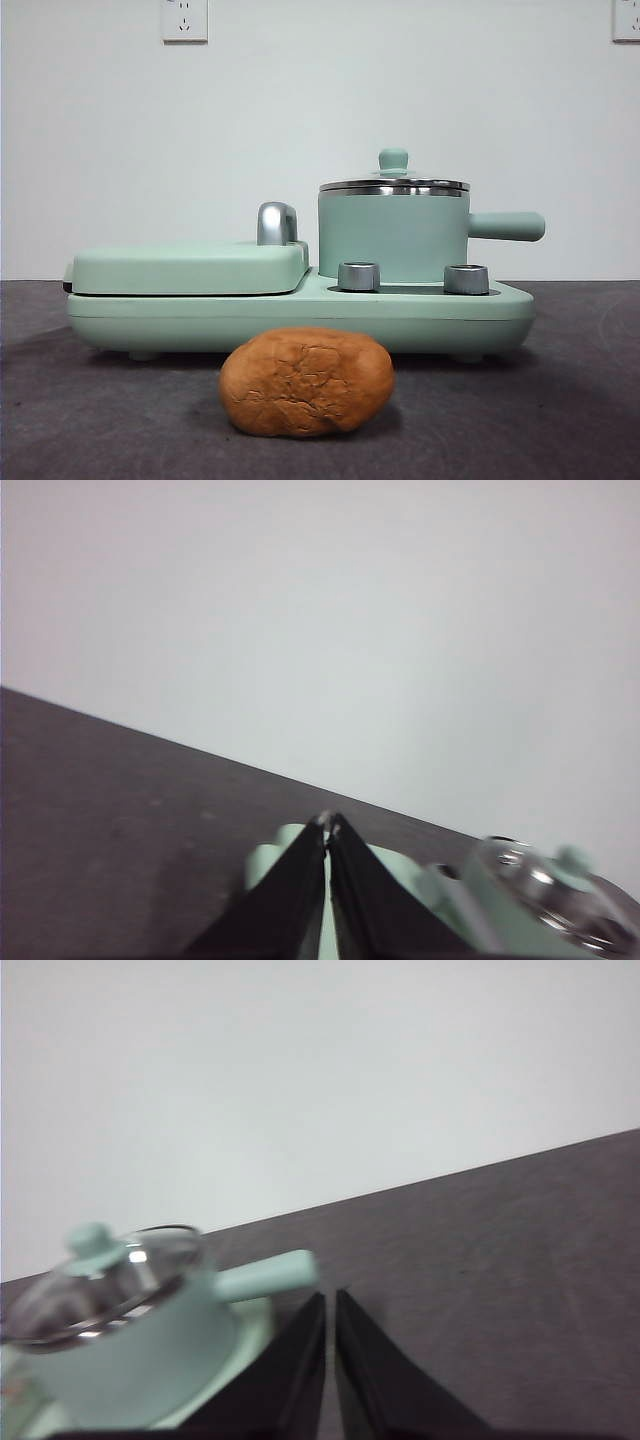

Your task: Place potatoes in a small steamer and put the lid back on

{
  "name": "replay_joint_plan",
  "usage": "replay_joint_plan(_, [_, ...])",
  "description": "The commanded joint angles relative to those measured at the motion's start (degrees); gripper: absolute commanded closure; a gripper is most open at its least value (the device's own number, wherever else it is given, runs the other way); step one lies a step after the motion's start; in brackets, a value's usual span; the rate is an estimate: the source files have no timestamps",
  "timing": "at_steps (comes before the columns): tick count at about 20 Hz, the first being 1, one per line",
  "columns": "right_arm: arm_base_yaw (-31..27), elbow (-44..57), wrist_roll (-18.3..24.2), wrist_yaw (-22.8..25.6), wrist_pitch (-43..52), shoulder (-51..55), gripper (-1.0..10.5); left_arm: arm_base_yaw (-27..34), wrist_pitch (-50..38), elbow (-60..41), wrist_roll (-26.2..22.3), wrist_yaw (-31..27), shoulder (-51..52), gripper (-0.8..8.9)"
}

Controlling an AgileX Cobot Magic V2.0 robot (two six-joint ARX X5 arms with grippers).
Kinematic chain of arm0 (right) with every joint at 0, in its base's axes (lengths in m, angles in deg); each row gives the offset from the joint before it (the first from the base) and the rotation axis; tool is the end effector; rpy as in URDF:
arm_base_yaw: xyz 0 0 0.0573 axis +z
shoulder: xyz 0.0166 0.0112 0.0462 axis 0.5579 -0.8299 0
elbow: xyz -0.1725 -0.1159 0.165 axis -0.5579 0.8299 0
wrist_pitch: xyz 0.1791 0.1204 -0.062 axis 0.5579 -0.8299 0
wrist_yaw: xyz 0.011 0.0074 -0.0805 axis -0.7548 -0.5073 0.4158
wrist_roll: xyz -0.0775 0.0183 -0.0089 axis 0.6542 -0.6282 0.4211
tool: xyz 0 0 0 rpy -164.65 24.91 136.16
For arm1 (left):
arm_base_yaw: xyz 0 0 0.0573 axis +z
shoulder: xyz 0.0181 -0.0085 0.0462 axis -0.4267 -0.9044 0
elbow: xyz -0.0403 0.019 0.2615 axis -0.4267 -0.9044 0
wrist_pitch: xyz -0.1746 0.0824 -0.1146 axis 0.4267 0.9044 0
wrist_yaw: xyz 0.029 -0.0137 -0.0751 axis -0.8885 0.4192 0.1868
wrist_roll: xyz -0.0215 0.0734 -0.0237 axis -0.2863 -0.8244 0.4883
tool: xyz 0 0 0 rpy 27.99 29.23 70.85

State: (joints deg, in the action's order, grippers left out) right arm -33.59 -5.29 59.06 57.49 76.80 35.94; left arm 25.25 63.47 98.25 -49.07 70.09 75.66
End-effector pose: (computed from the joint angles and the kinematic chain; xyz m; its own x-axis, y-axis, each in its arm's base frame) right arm 0.0912 0.0062 0.2188 0.9940 0.0915 0.0602 -0.1061 0.9414 0.3202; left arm 0.0906 -0.0113 0.2410 0.9711 -0.1720 0.1655 0.2251 0.8906 -0.3952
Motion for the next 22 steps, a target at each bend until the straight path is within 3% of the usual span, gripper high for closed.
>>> replay_joint_plan(1, [0.0,-5.4,0.2,-3.7,-3.3,-2.5,9.3,0.0,4.8,6.8,-1.4,3.5,-3.3,8.05])
replay_joint_plan(4, [0.0,-10.6,4.1,-8.1,-5.8,-5.8,9.3,0.0,9.9,13.2,-5.9,6.2,-7.4,8.05])
replay_joint_plan(9, [0.0,-19.4,13.1,-15.8,-11.1,-13.6,9.3,0.0,16.9,23.2,-19.6,12.7,-16.0,8.05])
replay_joint_plan(12, [0.0,-23.4,18.9,-19.5,-13.6,-18.3,9.3,0.0,20.7,27.6,-25.2,17.6,-21.1,8.05])
replay_joint_plan(15, [0.0,-26.5,24.7,-22.2,-15.3,-22.6,9.3,-0.1,23.8,30.6,-30.8,21.5,-25.6,8.07])
replay_joint_plan(20, [0.9,-29.5,32.3,-23.4,-17.2,-28.4,9.3,-1.8,27.8,32.9,-45.4,26.4,-30.6,8.07])
replay_joint_plan(22, [1.4,-30.0,35.6,-23.4,-18.3,-30.2,9.3,-2.9,28.2,33.1,-48.0,26.4,-31.9,8.07])
